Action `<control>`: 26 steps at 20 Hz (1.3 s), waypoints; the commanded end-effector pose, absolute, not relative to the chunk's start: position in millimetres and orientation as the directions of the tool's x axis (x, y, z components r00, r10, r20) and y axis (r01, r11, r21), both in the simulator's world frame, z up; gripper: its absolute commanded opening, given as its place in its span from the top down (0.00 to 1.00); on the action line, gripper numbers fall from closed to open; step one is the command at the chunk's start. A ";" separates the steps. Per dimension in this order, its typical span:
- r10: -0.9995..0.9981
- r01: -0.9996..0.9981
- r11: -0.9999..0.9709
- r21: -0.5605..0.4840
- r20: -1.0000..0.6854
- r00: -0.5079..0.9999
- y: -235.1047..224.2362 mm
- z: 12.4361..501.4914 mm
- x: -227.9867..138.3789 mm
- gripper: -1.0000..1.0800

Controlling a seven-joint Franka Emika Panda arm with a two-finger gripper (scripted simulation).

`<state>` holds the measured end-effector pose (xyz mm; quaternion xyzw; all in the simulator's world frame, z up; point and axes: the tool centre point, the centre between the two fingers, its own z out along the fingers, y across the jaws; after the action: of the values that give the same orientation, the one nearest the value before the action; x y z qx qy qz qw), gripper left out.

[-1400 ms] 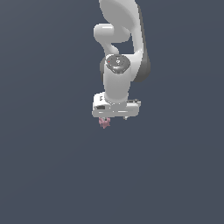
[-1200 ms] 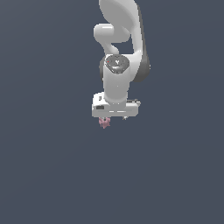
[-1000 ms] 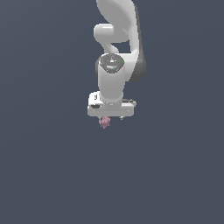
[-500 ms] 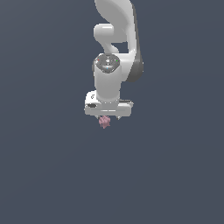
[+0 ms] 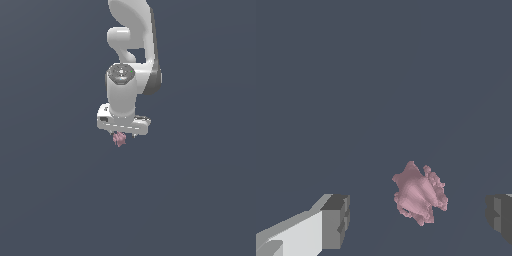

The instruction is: Pick up the object and move it to a goal position.

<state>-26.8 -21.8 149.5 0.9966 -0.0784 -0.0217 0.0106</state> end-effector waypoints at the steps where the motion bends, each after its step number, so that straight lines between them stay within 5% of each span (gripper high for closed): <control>1: -0.211 -0.210 -0.977 0.024 -0.038 0.977 -23.2 145.2 -30.3 0.04; 26: -0.778 -0.778 -0.628 0.003 -0.003 0.628 -44.7 100.6 -76.4 0.04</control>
<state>-74.5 -43.7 102.0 0.9081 -0.4188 -0.0029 0.0010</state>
